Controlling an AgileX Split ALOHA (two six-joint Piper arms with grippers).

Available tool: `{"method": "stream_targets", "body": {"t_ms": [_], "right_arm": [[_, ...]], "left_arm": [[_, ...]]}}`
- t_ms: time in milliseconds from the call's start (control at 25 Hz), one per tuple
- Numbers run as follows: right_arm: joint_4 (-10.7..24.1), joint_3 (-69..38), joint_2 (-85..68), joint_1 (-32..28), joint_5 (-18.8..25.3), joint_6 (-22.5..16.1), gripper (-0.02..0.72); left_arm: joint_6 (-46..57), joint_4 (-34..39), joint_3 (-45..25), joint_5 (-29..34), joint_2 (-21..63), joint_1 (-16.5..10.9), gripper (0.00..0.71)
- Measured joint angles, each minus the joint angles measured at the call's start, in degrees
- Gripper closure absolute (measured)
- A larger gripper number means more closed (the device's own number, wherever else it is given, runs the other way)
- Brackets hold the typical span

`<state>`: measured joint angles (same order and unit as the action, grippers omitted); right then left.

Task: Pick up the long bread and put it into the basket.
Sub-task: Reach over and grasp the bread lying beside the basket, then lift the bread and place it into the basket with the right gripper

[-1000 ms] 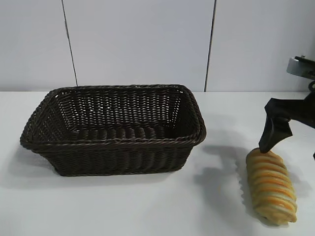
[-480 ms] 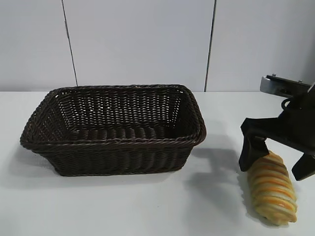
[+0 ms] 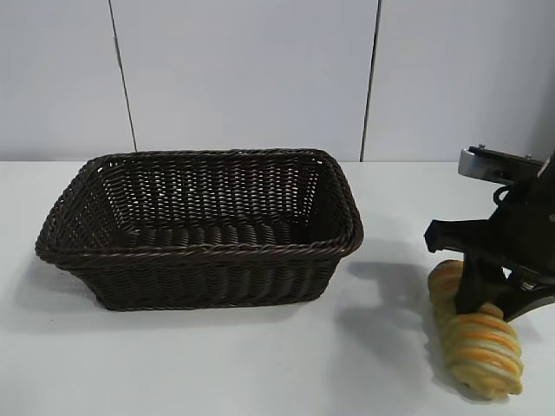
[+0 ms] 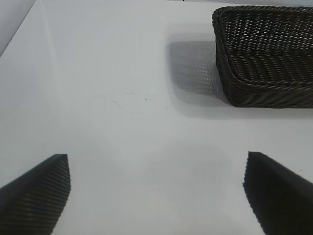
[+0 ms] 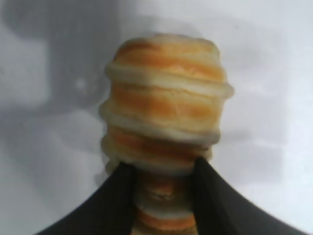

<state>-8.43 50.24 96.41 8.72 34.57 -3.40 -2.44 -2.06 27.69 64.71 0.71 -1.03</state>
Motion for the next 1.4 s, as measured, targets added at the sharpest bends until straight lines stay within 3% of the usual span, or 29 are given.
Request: {"method": "stream_targets", "body": {"t_ms": [240, 400, 800, 1320, 1400], "right_arm": [[1.2, 8.9, -5.6, 0.0, 10.2, -1.0, 0.556], [2.5, 14.0, -6.2, 0.0, 14.1, -1.4, 0.556], [3.1, 23.1, -4.2, 2.2, 15.9, -1.5, 0.556], [3.1, 42.1, 11.9, 19.2, 19.3, -2.6, 0.556], [3.2, 45.1, 14.7, 21.5, 19.9, -1.3, 0.556]], "left_arm": [[0.0, 0.0, 0.0, 0.0, 0.0, 0.0, 0.016], [0.0, 0.0, 0.0, 0.0, 0.0, 0.0, 0.016], [0.0, 0.0, 0.0, 0.0, 0.0, 0.0, 0.016], [0.0, 0.0, 0.0, 0.0, 0.0, 0.0, 0.016], [0.0, 0.0, 0.0, 0.0, 0.0, 0.0, 0.016]]}}
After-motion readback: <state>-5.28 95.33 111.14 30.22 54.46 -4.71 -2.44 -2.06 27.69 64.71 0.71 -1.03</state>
